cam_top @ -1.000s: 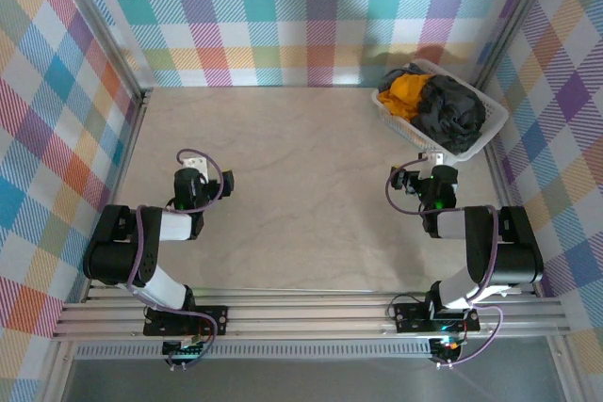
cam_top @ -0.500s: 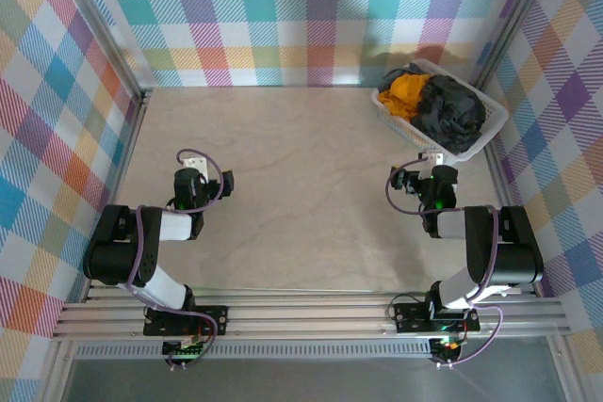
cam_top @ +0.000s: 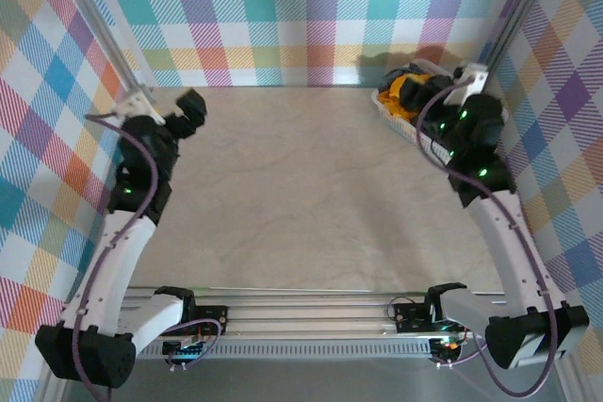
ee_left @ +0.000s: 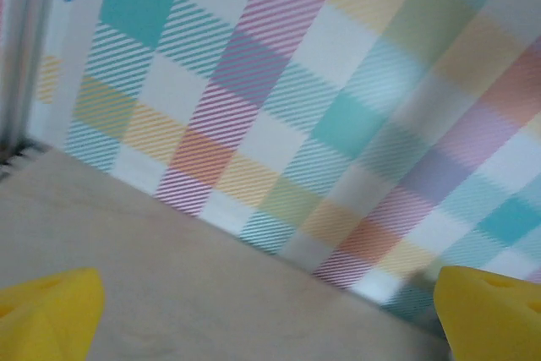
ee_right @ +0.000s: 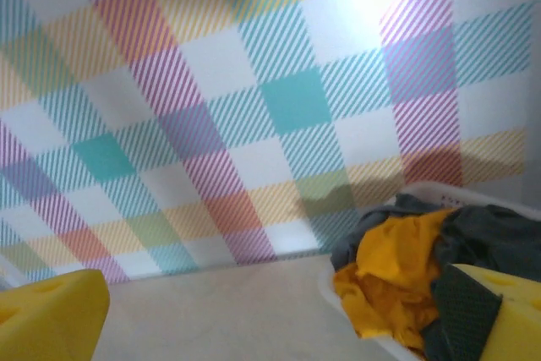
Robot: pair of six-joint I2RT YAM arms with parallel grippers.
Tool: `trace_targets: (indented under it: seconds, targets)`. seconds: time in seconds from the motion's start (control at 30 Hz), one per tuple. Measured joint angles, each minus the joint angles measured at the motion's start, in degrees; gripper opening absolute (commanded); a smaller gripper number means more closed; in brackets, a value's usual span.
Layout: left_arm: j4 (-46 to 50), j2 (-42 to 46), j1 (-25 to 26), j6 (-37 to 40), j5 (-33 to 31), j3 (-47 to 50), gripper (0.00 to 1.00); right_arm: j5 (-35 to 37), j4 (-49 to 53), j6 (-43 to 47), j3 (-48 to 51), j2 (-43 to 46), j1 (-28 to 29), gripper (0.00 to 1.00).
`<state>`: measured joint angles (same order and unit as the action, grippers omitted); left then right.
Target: Fold and stack the t-shirts
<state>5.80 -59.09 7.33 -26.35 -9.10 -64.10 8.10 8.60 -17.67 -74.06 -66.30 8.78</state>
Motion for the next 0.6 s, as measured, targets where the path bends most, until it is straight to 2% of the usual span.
trace_targets:
  seconds: [0.1, 0.23, 0.33, 0.5, 0.6]
  targets:
    - [6.47, -5.84, 1.20, -6.12, 6.97, -8.35, 1.00, 1.92, 11.28, -4.37, -16.46, -11.76, -2.69, 0.96]
    - [13.49, -15.87, 9.70, -9.05, 12.98, -13.94, 1.00, 1.27, 25.03, -10.51, -31.63, -29.27, -9.31, 0.95]
    - [18.25, -19.78, 17.00, -10.16, 16.04, -14.01, 0.99, 0.85, 30.73, -13.09, -35.19, -40.37, -13.25, 0.98]
    - [19.37, -18.45, 25.88, -11.85, 18.56, -12.55, 0.98, -1.29, 36.92, -13.64, -40.52, -55.39, -16.90, 0.98]
    - [19.32, -16.96, 29.35, -12.57, 18.71, -11.50, 0.96, -3.32, 39.01, -13.33, -46.49, -62.75, -17.42, 0.79]
